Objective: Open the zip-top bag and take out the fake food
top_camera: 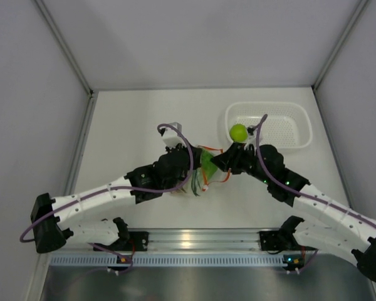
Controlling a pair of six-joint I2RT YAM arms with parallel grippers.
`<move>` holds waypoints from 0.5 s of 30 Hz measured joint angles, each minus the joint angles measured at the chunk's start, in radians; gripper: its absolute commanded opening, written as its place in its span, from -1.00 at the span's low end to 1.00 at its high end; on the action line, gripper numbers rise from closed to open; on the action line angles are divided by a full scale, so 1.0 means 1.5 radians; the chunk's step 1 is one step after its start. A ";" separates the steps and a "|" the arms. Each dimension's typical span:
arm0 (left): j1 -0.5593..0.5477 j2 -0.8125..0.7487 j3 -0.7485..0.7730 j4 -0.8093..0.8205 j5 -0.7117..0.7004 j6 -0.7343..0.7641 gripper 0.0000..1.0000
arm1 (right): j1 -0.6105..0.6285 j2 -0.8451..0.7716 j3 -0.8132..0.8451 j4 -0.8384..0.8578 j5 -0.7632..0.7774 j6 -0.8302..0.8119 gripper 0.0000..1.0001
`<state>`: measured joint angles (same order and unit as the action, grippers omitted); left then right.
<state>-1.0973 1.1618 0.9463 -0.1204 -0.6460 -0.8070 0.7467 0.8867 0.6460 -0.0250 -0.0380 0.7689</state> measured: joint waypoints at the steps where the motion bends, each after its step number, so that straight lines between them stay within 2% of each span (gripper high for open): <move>1: 0.000 0.001 0.000 0.001 0.002 -0.002 -1.00 | 0.009 0.011 0.000 0.006 0.002 0.005 -0.01; 11: 0.000 0.000 -0.003 0.017 0.017 -0.022 -1.00 | 0.107 0.110 0.000 0.047 0.078 0.039 -0.07; 15: 0.000 -0.001 -0.007 0.027 0.022 -0.027 -1.00 | 0.129 0.154 0.007 0.056 0.102 0.045 -0.04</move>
<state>-1.0973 1.1603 0.9363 -0.0799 -0.6132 -0.8474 0.9401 1.1179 0.6563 0.0593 0.1146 0.8360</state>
